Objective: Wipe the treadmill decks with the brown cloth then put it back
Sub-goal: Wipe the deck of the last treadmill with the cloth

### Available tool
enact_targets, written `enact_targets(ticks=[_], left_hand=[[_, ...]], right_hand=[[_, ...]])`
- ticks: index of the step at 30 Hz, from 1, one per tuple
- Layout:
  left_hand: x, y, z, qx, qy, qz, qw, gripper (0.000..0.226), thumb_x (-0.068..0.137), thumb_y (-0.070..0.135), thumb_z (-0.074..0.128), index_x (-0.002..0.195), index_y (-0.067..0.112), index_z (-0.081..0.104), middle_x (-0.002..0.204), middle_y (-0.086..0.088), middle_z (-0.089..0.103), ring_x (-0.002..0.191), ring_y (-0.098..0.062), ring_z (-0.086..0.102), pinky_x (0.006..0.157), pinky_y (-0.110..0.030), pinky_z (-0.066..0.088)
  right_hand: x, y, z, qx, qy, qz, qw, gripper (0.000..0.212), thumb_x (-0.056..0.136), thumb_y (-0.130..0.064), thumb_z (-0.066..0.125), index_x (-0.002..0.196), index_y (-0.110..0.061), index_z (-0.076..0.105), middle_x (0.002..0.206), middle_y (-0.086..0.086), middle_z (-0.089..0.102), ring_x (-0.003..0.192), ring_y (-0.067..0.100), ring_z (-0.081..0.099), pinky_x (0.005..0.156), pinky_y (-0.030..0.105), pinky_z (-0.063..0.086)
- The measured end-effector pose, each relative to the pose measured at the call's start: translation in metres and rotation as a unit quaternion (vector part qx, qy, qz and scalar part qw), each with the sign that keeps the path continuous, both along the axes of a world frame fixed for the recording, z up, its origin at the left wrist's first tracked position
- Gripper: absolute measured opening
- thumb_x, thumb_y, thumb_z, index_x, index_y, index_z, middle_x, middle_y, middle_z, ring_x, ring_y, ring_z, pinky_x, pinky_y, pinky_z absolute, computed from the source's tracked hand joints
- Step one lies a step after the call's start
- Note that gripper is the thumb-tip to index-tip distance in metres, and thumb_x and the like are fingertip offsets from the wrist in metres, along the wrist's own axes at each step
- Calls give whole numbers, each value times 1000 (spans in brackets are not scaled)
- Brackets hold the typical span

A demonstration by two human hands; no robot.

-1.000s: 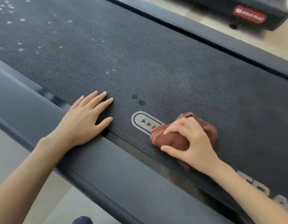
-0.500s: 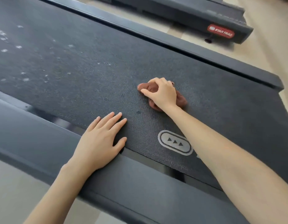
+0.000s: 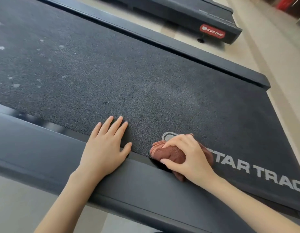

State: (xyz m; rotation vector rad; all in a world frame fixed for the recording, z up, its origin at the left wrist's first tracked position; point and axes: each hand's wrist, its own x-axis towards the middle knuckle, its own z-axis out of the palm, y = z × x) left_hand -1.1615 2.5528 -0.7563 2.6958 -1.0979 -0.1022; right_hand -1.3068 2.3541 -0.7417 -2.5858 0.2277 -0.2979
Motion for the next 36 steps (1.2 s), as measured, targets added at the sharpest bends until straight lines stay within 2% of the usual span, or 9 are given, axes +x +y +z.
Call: enact_targets(ticks=[5,12,17,19,21,23,26,31,36], left_hand=[[2,1,1,2,8,-2,1000,79,79,58,11,144,20,36,153,3,26,144,-21,16,117,-41,12],[0,2,2,3,0,16,1000,68,84,54,21,140,22,43,149,5,34,141,-21,26,114,-41,17],[1,0,2,8,-2,16,1000,67,84,54,22,140,24,43,150,7,33,141,-19,24,114,-40,15],[0,0,2,3,-3,18,1000,65,84,53,26,137,23,47,148,6,37,140,-19,28,113,-42,21],[0,0,2,-1,-3,20,1000,63,84,52,28,136,23,49,146,6,39,138,-20,31,113,-41,25],[1,-1,1,-6,-4,18,1000,62,85,51,30,135,22,50,145,5,40,137,-20,32,113,-39,24],[3,1,0,-14,-5,22,1000,61,84,49,32,134,19,52,144,4,42,136,-19,34,109,-37,19],[2,3,0,-27,0,62,998,58,83,44,35,131,18,55,142,1,46,134,-18,39,108,-39,22],[2,3,2,-21,0,68,997,58,83,43,34,131,17,55,142,0,47,134,-19,39,111,-45,30]], right_hand=[[65,-27,-4,-12,-37,-40,998,28,68,-37,79,91,-27,68,95,-8,64,92,15,52,87,42,41],[194,-125,-5,-21,-21,-134,990,32,77,-42,72,103,-27,65,114,2,62,114,27,51,98,46,39],[222,-143,-3,-28,-13,-193,981,43,77,-49,70,111,-24,65,118,6,60,117,28,49,102,40,37],[206,-123,-3,-37,-16,-153,987,43,76,-49,72,108,-21,66,114,6,61,113,28,51,100,36,35],[173,-92,-3,-26,-31,-62,997,40,73,-47,76,102,-20,67,107,3,63,106,24,53,96,31,34],[129,-54,-6,-10,-48,31,998,41,70,-52,74,96,-22,67,100,-3,62,100,18,54,93,28,33],[80,-10,-11,-6,-63,98,993,38,70,-58,69,94,-28,66,98,-11,58,96,15,53,92,31,39],[110,-13,-7,-8,-59,116,991,31,69,-48,71,91,-25,68,95,-8,61,93,18,55,86,42,43],[218,-44,-9,-25,-58,3,998,35,74,-46,73,101,-26,67,103,-2,64,103,23,52,91,38,39]])
